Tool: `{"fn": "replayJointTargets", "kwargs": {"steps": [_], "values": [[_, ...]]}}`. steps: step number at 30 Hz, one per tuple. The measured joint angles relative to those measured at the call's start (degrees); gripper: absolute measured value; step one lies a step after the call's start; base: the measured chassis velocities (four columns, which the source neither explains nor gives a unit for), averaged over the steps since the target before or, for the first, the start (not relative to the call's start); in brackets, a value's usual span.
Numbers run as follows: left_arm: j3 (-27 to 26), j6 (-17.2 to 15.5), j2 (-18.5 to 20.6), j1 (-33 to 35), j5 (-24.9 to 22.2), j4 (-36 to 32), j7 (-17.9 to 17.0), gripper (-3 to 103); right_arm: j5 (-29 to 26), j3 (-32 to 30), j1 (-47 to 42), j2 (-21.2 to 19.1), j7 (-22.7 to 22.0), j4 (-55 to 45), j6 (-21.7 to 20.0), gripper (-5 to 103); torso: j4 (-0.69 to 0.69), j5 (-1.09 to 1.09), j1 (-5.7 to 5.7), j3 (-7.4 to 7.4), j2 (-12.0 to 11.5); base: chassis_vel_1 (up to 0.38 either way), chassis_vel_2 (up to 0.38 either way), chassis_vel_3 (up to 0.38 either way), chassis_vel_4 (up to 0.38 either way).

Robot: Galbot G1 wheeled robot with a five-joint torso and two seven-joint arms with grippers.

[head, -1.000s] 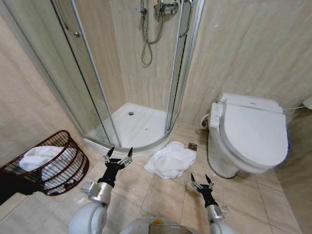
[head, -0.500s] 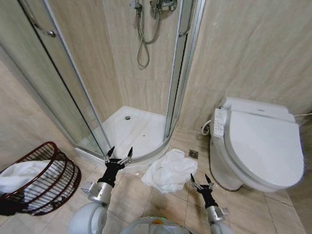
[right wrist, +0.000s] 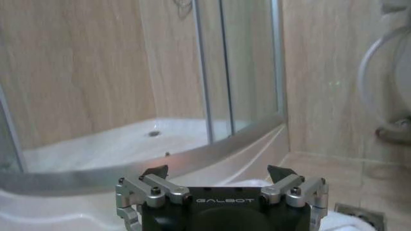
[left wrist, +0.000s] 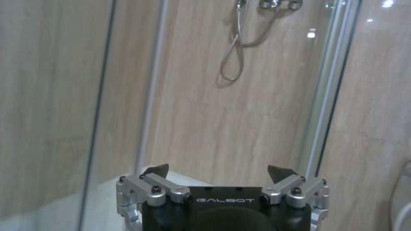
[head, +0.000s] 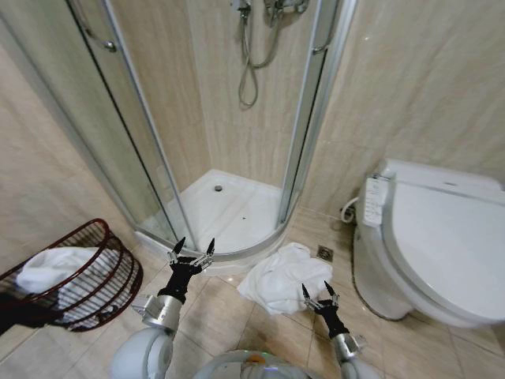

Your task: Discard the used towel into the hamper.

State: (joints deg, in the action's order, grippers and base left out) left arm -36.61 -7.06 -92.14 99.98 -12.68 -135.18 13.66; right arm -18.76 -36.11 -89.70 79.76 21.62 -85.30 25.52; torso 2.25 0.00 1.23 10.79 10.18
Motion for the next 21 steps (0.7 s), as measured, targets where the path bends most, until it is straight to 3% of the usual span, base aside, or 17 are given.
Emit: {"fn": "replayJointTargets", "kwargs": {"steps": [7, 14, 21], "values": [[0.0, 0.0, 0.0, 0.0, 0.0, 0.0, 0.0, 100, -0.3, 1.2, 2.7, -3.4, 1.0, 4.7, -5.9, 100, -0.03, 0.01, -0.01, -0.04, 0.0, 0.005, 0.008, 0.005, 0.006], [0.0, 0.0, 0.0, 0.0, 0.0, 0.0, 0.0, 100, 3.7, 3.2, 9.7, -5.7, 1.6, 12.0, -12.5, 100, -0.02, 0.01, 0.01, 0.02, 0.0, 0.0, 0.0, 0.0, 0.0], [0.0, 0.0, 0.0, 0.0, 0.0, 0.0, 0.0, 100, 9.0, 4.2, 17.2, -5.6, 1.5, 18.8, -15.4, 100, -0.02, -0.02, 0.03, 0.06, 0.1, 0.0, 0.0, 0.0, 0.0]]}}
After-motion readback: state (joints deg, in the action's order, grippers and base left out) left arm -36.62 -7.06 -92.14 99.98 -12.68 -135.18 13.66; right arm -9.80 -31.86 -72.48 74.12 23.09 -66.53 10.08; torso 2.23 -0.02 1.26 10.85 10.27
